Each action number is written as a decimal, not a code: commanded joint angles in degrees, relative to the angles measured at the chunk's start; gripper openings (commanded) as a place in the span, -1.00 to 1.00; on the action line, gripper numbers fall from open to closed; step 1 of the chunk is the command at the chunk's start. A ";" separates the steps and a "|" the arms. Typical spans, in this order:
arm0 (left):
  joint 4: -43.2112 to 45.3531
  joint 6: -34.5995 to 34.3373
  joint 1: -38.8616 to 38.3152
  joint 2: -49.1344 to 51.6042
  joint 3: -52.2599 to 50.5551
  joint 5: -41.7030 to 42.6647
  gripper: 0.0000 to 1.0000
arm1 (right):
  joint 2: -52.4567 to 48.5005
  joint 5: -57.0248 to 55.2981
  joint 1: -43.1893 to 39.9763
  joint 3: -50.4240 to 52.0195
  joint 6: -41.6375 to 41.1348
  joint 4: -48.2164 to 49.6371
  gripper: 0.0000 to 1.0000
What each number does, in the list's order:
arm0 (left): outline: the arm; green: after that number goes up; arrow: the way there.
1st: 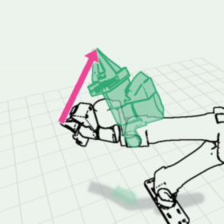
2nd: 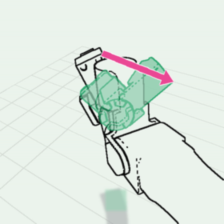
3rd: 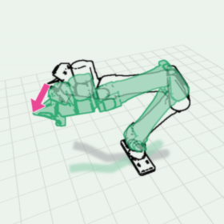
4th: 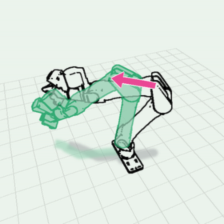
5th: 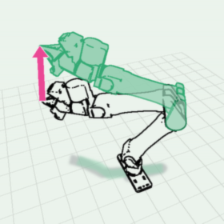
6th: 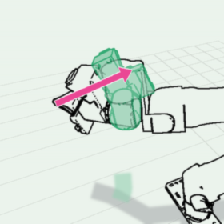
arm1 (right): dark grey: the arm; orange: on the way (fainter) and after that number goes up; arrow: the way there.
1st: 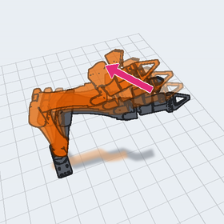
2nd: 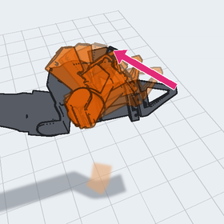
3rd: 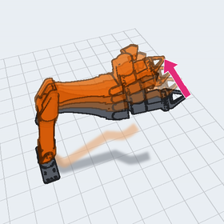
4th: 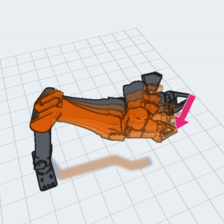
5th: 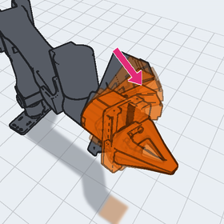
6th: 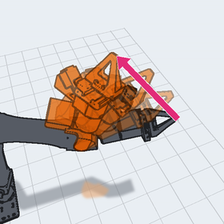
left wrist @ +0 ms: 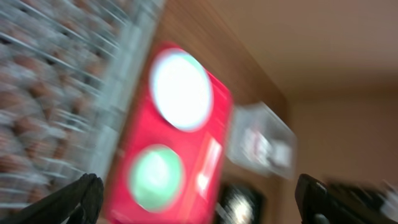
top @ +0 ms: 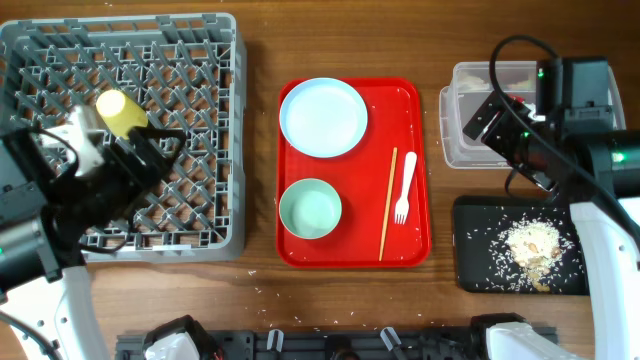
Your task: Sort waste into correct bins and load items into the dishwasher rack
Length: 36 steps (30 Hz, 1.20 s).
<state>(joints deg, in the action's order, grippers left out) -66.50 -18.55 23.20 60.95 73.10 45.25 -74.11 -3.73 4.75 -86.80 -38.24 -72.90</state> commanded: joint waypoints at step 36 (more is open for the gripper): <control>19.19 -22.45 -71.36 49.00 0.09 -49.40 -0.69 | -3.48 -0.98 -0.22 -0.20 0.72 0.02 1.00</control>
<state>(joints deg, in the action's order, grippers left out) -47.46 -40.64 -47.97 109.27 73.17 -2.04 -77.03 -3.73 4.75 -86.76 -38.24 -72.86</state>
